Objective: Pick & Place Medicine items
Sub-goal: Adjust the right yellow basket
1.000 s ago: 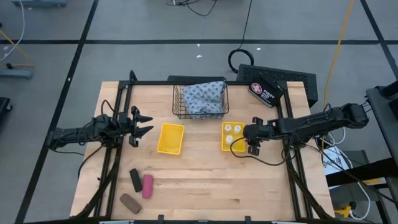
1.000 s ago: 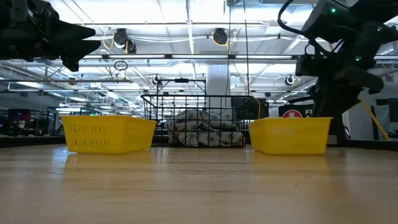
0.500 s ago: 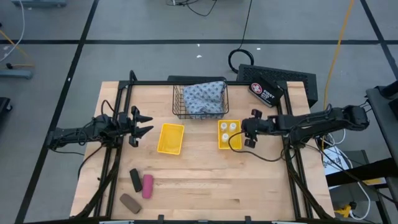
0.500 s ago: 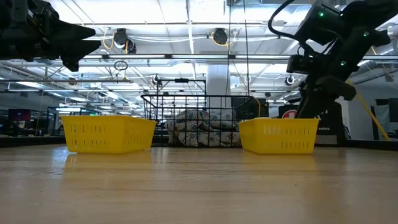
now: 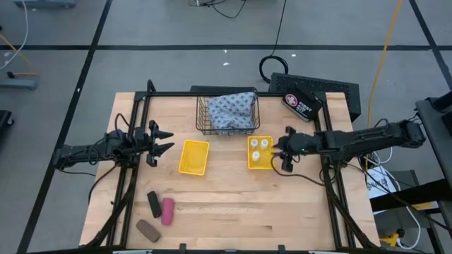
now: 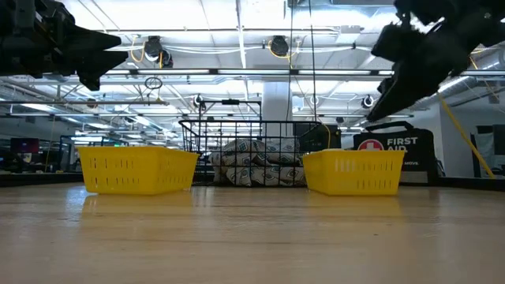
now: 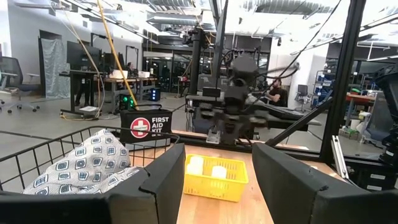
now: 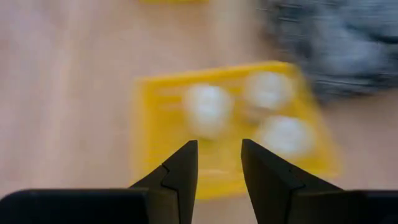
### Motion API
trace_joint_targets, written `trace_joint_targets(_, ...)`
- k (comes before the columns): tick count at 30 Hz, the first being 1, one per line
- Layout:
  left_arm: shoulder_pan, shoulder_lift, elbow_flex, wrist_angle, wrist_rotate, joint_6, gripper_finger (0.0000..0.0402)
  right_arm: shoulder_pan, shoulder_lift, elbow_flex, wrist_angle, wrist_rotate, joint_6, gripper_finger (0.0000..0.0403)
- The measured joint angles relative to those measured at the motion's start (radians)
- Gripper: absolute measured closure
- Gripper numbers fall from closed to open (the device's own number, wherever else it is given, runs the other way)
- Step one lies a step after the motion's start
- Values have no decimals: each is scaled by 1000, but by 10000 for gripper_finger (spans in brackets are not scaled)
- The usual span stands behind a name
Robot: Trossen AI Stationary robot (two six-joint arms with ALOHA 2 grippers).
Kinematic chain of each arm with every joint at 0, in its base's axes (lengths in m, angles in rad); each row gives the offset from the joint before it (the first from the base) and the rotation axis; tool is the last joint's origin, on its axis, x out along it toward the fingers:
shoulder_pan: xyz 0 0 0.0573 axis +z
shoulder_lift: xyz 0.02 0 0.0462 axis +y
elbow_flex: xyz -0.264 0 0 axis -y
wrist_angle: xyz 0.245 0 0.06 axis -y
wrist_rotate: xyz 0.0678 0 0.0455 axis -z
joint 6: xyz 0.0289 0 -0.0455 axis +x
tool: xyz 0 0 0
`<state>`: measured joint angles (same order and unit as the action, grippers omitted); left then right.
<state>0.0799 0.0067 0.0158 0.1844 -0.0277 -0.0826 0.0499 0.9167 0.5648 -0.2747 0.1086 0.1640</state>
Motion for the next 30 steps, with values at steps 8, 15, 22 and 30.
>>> trace_joint_targets(8,0,0,0,0,0,0,204,199,160,0,177,-136,96,289)
trace_joint_targets(15,0,0,0,0,0,0,204,247,335,0,235,-88,92,289)
trace_joint_targets(22,0,0,0,0,0,0,204,244,396,0,241,92,69,289)
trace_joint_targets(30,0,0,0,0,0,0,204,244,396,0,256,107,59,289)
